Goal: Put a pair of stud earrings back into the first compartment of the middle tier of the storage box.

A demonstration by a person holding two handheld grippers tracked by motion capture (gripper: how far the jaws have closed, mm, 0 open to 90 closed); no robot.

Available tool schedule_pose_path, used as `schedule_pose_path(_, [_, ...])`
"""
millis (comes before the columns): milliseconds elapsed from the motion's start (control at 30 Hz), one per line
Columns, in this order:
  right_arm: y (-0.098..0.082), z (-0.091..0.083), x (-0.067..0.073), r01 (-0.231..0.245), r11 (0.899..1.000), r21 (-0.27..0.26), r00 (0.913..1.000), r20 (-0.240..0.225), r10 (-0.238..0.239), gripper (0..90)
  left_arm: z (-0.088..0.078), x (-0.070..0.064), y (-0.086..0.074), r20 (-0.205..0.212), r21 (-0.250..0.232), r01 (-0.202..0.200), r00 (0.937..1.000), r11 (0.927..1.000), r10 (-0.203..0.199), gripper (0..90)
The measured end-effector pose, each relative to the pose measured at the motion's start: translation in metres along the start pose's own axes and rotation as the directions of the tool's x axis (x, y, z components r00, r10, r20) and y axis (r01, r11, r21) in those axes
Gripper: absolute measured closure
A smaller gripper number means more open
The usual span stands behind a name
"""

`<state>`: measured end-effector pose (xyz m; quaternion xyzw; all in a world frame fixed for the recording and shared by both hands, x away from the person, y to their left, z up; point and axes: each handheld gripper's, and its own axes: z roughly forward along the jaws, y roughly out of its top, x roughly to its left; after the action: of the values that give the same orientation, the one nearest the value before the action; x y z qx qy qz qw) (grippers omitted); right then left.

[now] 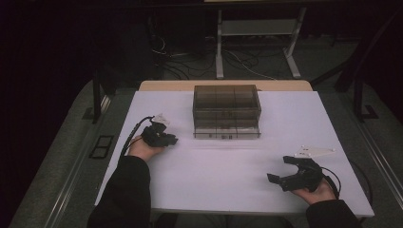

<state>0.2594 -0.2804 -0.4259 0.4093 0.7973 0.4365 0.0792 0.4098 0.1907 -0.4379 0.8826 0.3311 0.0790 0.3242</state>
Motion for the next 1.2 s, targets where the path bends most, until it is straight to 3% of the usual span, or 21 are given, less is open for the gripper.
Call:
schedule_pose_path(500, [0.000, 0.000, 0.000, 0.000, 1.000, -0.001, 1.0000, 0.001, 0.000, 0.2, -0.004, -0.002, 0.003, 0.013, -0.006, 0.029, 0.9995, 0.9996, -0.029, 78.2])
schedule_pose_path(733, [0.000, 0.000, 0.001, 0.003, 1.000, 0.000, 1.0000, -0.001, -0.003, 0.2, -0.007, -0.005, 0.004, 0.028, -0.007, 0.024, 0.9993, 0.9997, -0.024, 78.4])
schedule_pose_path(1200, [0.000, 0.000, 0.001, 0.002, 1.000, -0.004, 1.0000, 0.000, -0.002, 0.2, -0.031, -0.007, 0.012, 0.082, -0.097, 0.059, 0.9953, 0.9936, -0.051, 78.6])
